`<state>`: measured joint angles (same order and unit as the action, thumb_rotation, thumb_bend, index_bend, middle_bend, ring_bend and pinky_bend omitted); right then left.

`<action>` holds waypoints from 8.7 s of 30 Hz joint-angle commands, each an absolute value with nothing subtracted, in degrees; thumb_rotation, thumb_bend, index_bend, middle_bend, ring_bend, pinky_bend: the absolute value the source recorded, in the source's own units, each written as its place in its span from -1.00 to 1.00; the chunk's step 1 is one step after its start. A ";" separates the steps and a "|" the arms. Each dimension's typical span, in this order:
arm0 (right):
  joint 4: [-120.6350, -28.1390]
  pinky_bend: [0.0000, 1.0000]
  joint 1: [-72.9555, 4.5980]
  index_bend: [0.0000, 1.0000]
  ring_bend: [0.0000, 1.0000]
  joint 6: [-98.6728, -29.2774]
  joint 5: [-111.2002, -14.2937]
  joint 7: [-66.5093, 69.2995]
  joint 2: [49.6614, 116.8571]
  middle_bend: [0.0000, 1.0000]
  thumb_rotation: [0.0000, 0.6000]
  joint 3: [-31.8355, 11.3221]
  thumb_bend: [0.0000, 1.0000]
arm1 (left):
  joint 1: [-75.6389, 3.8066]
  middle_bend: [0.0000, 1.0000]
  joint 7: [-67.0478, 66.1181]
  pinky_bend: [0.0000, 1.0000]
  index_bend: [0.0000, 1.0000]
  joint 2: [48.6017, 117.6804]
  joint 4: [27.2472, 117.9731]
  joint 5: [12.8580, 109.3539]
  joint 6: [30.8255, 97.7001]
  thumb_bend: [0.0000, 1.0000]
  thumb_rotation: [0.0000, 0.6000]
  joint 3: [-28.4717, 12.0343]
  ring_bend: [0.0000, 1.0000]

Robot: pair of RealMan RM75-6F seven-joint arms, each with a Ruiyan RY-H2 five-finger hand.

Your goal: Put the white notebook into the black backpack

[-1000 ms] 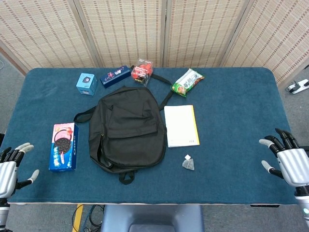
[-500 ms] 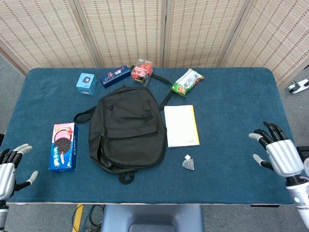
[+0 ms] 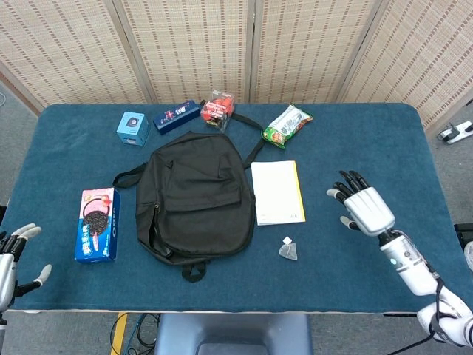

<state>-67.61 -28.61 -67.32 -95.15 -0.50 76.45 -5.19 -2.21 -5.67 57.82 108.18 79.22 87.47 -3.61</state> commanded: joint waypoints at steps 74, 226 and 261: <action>-27.19 -1.00 -42.59 -0.51 -0.93 -64.08 -97.16 18.11 105.88 -0.54 1.00 3.20 -0.20 | -1.49 -0.67 -5.62 -0.87 -0.53 57.06 108.91 78.15 86.21 -0.42 1.00 -3.45 -0.62; -78.00 -1.00 -25.15 0.54 -0.66 -94.30 -95.73 -5.20 68.74 -0.10 1.00 -10.81 -0.12 | -42.74 -0.55 -4.45 -0.86 0.36 90.20 76.35 73.62 51.40 -0.43 1.00 -7.70 -0.55; -94.30 -1.00 -30.72 0.54 -0.62 -94.37 -112.95 -1.88 68.94 -0.08 1.00 -9.46 -0.13 | -45.88 -0.34 -3.61 -0.85 0.50 82.39 81.21 50.59 48.67 -0.43 1.00 -20.20 -0.41</action>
